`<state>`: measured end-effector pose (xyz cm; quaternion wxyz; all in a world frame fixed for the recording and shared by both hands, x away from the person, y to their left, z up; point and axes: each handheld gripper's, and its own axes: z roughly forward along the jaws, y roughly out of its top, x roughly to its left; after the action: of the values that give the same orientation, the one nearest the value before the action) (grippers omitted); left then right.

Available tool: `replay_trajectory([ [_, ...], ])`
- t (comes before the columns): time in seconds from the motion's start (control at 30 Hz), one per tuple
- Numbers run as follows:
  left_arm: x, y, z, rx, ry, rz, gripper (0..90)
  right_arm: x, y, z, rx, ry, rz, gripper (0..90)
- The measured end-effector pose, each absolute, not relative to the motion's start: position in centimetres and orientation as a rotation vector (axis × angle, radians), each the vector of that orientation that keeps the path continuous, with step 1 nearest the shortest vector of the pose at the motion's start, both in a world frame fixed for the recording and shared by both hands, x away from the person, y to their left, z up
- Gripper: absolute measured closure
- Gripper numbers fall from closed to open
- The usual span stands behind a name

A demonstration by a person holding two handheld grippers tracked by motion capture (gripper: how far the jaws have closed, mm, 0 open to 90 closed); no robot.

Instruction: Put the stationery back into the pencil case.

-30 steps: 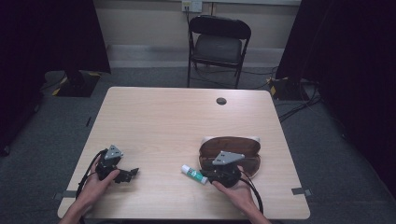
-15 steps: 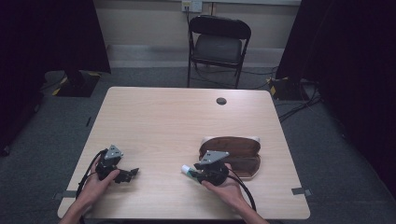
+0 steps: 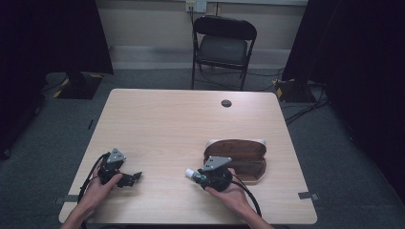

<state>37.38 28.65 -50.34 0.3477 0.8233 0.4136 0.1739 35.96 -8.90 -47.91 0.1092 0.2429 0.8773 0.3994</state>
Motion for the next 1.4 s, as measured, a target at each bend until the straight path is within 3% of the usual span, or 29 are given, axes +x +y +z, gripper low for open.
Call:
replay_trajectory([
  [0.63,37.5,28.6,-50.3,2.141,1.067,0.446,0.0,35.1,-7.6,-49.3,0.659,2.640,1.129,63.4],
  [1.4,37.5,28.7,-50.3,2.143,1.067,0.450,0.0,34.9,-8.3,-48.1,0.671,2.654,1.206,65.7],
])
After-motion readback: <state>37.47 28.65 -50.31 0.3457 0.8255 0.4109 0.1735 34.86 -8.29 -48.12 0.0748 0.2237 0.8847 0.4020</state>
